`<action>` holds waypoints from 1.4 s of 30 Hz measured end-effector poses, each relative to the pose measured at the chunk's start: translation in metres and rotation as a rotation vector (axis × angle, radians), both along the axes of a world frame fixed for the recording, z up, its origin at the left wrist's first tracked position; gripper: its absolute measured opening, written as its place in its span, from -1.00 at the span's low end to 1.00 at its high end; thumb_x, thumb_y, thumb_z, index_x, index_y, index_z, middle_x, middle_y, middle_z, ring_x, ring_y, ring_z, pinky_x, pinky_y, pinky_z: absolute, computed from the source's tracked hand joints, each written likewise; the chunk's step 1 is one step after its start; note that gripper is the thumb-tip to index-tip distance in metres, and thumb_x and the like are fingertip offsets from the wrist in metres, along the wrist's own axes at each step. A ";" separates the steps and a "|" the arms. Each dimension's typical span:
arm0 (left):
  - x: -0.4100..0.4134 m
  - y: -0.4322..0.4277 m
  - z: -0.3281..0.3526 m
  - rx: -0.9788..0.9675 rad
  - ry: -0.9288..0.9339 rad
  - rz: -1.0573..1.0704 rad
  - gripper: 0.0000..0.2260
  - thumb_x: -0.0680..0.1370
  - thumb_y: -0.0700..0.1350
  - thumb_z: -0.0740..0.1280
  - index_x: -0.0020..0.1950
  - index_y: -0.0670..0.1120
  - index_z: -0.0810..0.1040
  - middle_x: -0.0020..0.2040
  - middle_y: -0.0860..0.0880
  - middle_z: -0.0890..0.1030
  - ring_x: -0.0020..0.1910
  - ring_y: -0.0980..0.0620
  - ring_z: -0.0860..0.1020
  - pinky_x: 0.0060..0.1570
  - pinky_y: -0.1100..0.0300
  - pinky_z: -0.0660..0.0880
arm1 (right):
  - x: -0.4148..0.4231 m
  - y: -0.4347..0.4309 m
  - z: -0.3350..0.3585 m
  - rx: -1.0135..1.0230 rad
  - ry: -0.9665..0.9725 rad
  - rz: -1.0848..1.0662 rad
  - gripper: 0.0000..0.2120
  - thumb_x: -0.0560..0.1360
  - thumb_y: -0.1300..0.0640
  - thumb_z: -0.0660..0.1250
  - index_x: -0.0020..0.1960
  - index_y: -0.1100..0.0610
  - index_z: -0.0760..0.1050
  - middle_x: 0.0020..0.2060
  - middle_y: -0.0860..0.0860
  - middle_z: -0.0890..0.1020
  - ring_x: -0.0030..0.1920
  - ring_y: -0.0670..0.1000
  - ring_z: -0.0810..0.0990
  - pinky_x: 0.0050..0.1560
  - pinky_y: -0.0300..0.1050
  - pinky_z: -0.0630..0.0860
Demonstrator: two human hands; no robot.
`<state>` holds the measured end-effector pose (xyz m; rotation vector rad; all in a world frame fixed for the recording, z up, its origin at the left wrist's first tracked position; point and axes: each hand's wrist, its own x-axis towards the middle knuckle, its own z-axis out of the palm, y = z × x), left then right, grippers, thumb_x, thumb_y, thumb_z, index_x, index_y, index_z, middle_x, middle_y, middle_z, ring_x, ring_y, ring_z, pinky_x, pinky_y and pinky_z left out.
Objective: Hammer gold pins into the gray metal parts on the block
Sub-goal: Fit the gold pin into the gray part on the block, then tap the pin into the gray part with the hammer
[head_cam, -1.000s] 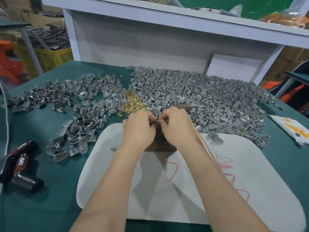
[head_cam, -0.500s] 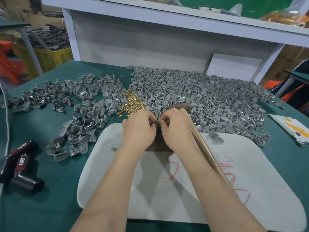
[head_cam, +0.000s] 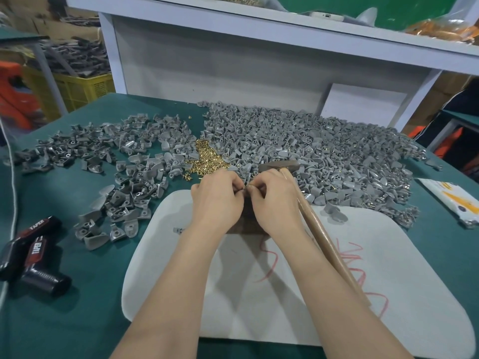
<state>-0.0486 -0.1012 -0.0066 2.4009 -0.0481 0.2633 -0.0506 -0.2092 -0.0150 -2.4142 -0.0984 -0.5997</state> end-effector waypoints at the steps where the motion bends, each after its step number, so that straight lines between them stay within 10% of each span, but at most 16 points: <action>1: 0.000 0.000 0.000 0.000 0.001 0.000 -0.93 0.52 -0.07 0.35 -0.15 0.08 0.54 -0.03 0.08 0.62 0.11 -0.01 0.53 0.16 0.04 0.37 | 0.000 0.000 0.000 0.000 0.004 -0.002 -0.92 0.49 0.28 0.31 -0.17 0.22 0.53 -0.15 0.04 0.52 -0.22 -0.09 0.33 -0.20 -0.27 0.22; 20: -0.002 0.000 0.002 0.003 -0.001 -0.006 -0.95 0.52 -0.08 0.35 -0.09 0.03 0.60 -0.02 0.04 0.62 0.12 -0.06 0.52 0.17 -0.01 0.39 | 0.001 0.001 0.032 -0.229 0.303 -0.024 -0.85 0.56 0.12 0.26 -0.01 0.13 0.58 0.11 0.06 0.52 0.17 0.09 0.45 0.03 -0.13 0.36; 42: 0.000 0.000 0.001 0.014 -0.018 -0.009 -0.93 0.53 -0.07 0.34 -0.04 0.01 0.61 0.02 0.01 0.63 0.13 -0.09 0.52 0.18 -0.02 0.38 | 0.002 0.001 0.038 -0.199 0.378 -0.027 -0.88 0.53 0.13 0.29 -0.01 0.12 0.58 -0.01 0.13 0.62 0.04 0.14 0.55 -0.15 -0.20 0.33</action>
